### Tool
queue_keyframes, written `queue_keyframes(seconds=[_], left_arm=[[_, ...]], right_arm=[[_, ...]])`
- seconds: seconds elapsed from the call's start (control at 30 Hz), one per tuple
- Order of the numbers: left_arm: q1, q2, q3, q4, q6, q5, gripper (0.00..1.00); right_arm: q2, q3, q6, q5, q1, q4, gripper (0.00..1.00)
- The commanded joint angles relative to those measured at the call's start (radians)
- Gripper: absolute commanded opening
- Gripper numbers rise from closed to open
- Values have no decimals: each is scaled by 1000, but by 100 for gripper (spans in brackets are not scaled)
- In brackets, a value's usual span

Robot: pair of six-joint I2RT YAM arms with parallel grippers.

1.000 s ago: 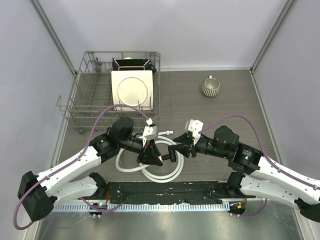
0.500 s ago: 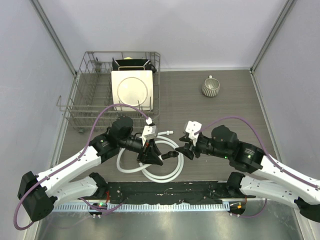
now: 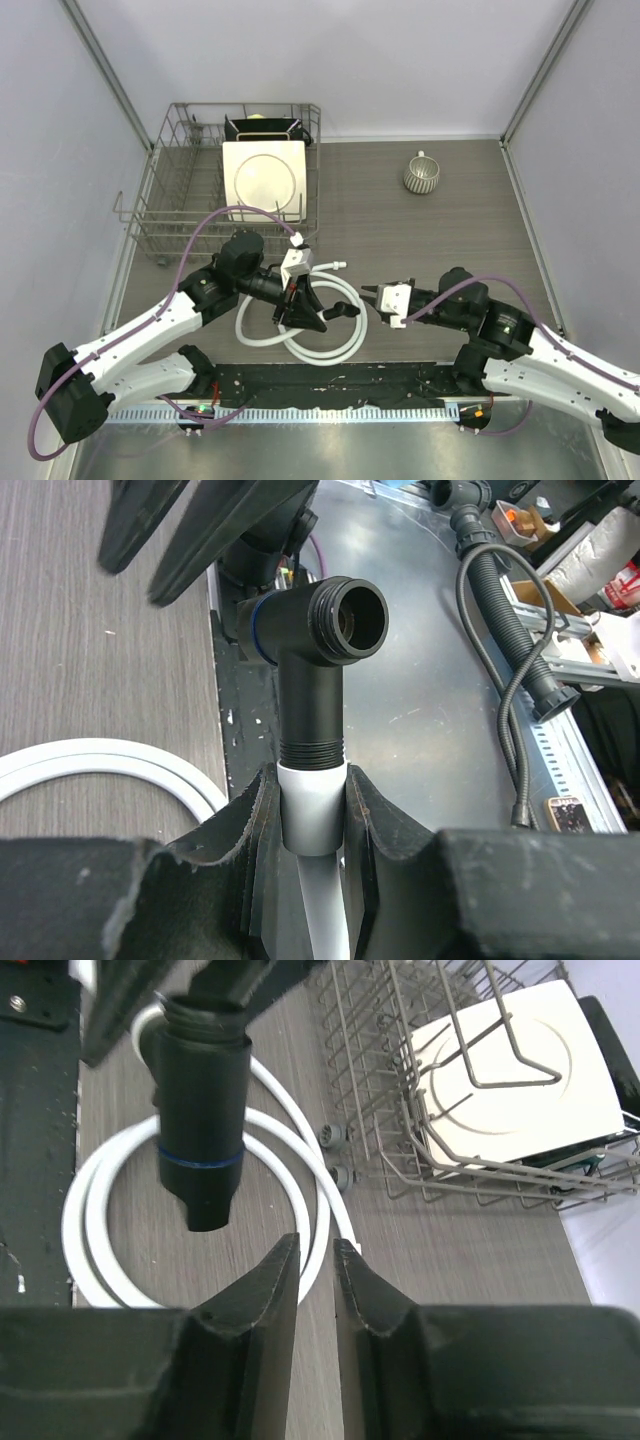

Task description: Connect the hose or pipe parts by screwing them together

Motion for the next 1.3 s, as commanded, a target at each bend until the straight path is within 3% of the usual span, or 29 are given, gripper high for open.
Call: queue_keyframes(seconds=[0.0,0.3,0.53,0.73,0.83,0.93,1.03,1.1,1.27], left_arm=[[6,-10,14,96,-20,71,0],[21,-24,11,93,-3,0,0],[27,4,25,64,6,-28,0],[27,10,26,68,2,-29,0],[27,4,23,65,2,-15,0],[27,-4,23,65,5,-11,0],[27,-7,22,65,6,-2,0],[27,-5,22,64,8,8,0],[27,-7,22,68,8,12,0]], right_arm=[[45,-28,-85,44,2,174,24],[53,59,13,-208,2,113,23],[68,110,292,-350,5,165,23],[101,95,445,-304,8,288,23],[110,113,486,-233,8,325,33],[117,169,327,-296,8,164,52],[137,222,270,-302,8,27,68],[160,254,266,-313,6,-22,72],[205,271,329,-315,8,-1,71]])
